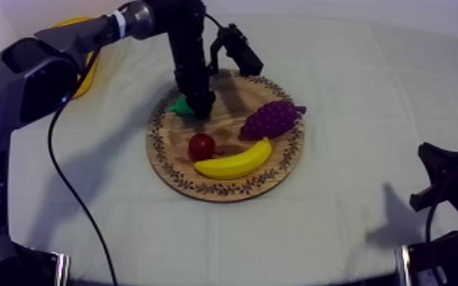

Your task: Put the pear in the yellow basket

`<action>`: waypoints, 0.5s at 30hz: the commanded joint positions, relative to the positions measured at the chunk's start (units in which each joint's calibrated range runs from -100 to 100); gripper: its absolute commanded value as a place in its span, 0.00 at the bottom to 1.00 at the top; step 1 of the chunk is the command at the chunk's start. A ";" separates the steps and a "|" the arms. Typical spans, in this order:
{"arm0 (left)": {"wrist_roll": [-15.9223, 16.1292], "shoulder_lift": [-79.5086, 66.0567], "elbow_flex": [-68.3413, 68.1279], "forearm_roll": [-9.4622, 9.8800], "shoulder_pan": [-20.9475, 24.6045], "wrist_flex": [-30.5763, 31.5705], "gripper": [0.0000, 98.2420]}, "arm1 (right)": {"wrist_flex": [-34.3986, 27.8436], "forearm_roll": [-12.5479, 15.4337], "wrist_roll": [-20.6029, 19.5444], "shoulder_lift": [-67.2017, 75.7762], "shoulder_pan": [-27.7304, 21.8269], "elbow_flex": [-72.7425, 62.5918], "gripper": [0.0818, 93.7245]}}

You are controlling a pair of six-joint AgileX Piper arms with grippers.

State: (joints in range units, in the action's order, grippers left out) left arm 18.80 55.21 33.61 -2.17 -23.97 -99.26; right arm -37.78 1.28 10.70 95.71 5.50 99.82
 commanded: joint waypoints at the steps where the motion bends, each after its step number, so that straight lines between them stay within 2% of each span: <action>1: -0.08 -0.38 -0.43 -0.03 -0.08 0.28 0.54 | -0.04 0.01 0.02 0.04 0.01 -0.05 0.00; 15: -0.91 -8.77 -4.10 0.13 -1.20 0.44 0.51 | -0.04 0.01 0.02 0.04 0.01 -0.05 0.00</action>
State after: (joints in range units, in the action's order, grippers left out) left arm 17.93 47.61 29.55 -2.07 -25.15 -98.61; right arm -37.78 1.28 10.70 95.71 5.50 99.82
